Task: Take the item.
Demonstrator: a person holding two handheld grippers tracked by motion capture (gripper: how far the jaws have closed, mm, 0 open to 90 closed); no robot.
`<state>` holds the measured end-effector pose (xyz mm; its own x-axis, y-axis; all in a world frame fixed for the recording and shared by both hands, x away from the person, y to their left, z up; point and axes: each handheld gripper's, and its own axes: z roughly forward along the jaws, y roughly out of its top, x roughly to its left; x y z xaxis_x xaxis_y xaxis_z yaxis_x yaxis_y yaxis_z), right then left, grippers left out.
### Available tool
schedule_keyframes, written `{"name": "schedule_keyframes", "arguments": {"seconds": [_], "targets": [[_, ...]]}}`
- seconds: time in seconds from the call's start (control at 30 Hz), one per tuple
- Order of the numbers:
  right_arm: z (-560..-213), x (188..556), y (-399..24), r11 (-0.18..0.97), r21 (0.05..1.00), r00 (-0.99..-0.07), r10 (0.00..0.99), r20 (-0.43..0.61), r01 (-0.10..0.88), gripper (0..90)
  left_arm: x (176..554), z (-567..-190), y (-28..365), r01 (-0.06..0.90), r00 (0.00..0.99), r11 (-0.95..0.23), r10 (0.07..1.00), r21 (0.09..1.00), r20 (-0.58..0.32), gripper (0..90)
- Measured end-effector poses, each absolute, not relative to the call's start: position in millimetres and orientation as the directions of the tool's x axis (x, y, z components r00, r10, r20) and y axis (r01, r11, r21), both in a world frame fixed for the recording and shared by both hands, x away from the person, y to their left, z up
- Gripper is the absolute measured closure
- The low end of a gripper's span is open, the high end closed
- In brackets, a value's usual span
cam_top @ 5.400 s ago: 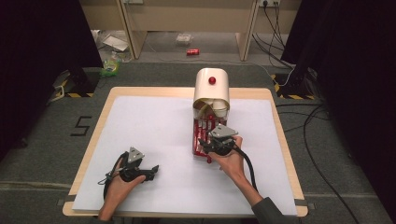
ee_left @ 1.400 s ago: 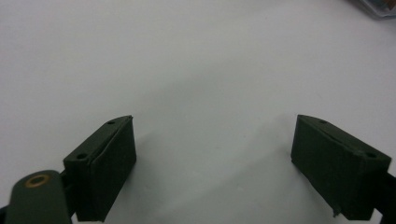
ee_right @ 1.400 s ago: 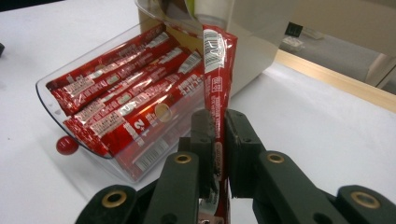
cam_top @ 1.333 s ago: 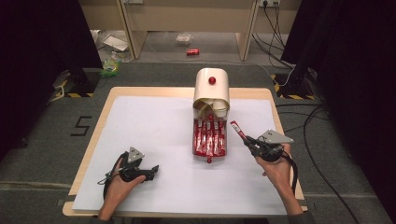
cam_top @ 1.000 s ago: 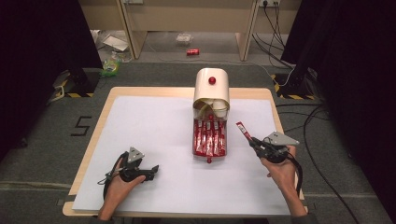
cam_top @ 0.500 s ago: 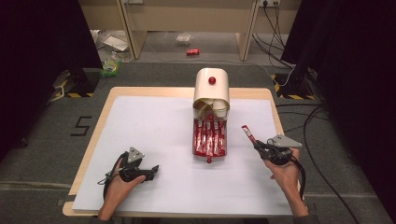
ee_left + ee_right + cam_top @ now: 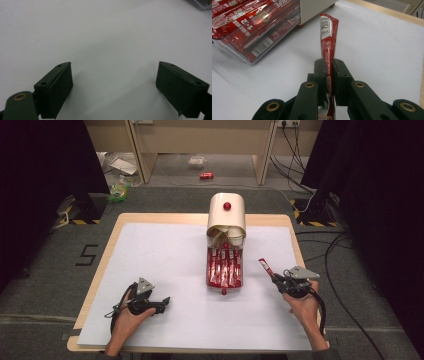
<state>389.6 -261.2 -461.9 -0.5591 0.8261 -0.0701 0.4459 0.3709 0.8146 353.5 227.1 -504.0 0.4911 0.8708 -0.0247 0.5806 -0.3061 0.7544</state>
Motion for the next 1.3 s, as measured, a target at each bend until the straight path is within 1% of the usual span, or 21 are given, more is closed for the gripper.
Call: {"name": "schedule_keyframes", "arguments": {"seconds": [0.33, 1.0, 1.17, 1.3], "targets": [[-471, 393, -263, 0.379, 0.794, -0.556, 0.829, -0.063, 0.476, 82.3, 353, -504, 227, 0.581, 0.491, -0.306, 0.871, 0.754, -0.024, 13.1], [-481, 396, -262, 0.389, 0.77, -0.56, 0.827, -0.05, 0.505, 81.1, 353, -504, 227, 0.581, 0.491, -0.306, 0.871, 0.754, -0.024, 13.1], [-483, 397, -261, 0.399, 0.766, -0.566, 0.823, -0.056, 0.504, 80.2, 353, -504, 227, 0.58, 0.491, -0.307, 0.871, 0.754, -0.024, 13.1], [-482, 397, -262, 0.388, 0.769, -0.562, 0.826, -0.045, 0.509, 77.1, 353, -504, 227, 0.581, 0.491, -0.307, 0.871, 0.754, -0.024, 13.1]]}}
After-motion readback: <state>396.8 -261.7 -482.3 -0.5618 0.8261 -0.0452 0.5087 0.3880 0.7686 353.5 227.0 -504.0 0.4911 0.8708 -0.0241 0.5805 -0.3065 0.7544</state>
